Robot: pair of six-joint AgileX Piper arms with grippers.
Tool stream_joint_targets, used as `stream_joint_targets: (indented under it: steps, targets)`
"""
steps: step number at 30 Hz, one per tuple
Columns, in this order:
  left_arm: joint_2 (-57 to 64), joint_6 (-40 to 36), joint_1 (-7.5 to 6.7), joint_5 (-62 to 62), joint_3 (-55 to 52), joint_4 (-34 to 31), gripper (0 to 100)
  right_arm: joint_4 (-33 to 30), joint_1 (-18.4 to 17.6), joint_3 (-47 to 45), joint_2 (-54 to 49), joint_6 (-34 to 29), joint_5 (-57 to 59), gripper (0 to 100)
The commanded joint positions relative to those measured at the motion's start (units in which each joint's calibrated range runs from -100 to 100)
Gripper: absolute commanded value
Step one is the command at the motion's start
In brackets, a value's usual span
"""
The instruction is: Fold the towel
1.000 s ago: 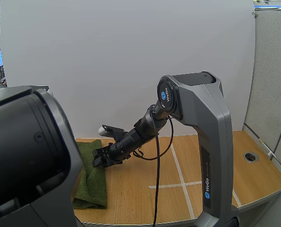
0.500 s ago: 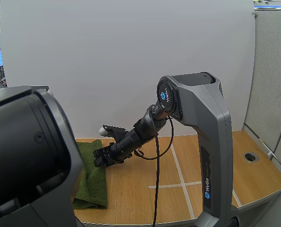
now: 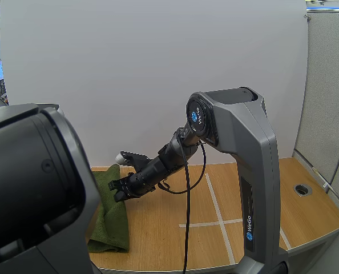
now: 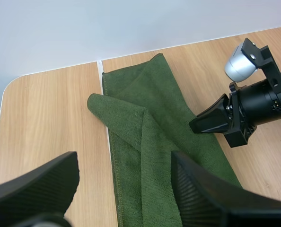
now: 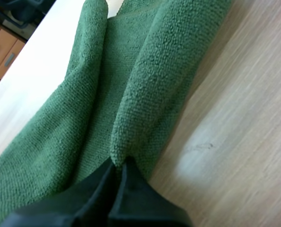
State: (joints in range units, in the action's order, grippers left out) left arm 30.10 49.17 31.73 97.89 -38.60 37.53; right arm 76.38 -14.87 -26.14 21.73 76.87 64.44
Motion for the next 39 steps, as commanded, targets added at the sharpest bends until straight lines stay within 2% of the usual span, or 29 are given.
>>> stream_joint_targets:
  steps: [1,6,16,23,31,32,33,35,37,39]
  targets:
    - [0.5,-0.6,0.07,1.2,0.4,0.8,91,-5.5,1.6,0.1,-0.4,-1.4,4.2,0]
    - [0.5,-0.6,0.07,1.2,0.4,0.8,91,-13.3,5.2,0.1,-1.5,-3.7,13.0,0]
    - [0.5,-0.6,0.07,1.6,0.4,0.8,91,-24.9,14.7,-5.1,-10.3,-3.4,17.9,0]
    - [0.5,-1.3,0.07,2.1,0.4,1.6,91,-26.0,21.0,-9.8,-13.5,0.4,19.0,0]
    - [0.4,-0.2,-0.26,2.1,0.3,4.7,91,-26.0,21.9,-11.0,-13.7,1.6,20.7,0]
    - [0.4,0.3,-0.26,2.1,0.3,4.7,91,-26.0,21.9,-11.0,-13.8,1.3,20.7,4]
    - [0.4,1.0,-0.26,2.1,0.3,4.7,91,-26.0,21.9,-11.0,-13.9,1.1,20.7,16]
    - [0.4,2.6,-0.26,2.1,0.3,4.8,91,-26.1,21.9,-11.0,-14.7,-0.2,20.7,54]
    - [0.4,4.0,-0.26,2.1,0.3,5.2,91,-26.1,21.9,-11.0,-16.1,-1.3,20.7,100]
    - [0.1,5.3,-0.26,2.1,0.3,6.3,91,-26.1,21.9,-11.0,-18.0,-2.1,20.7,100]
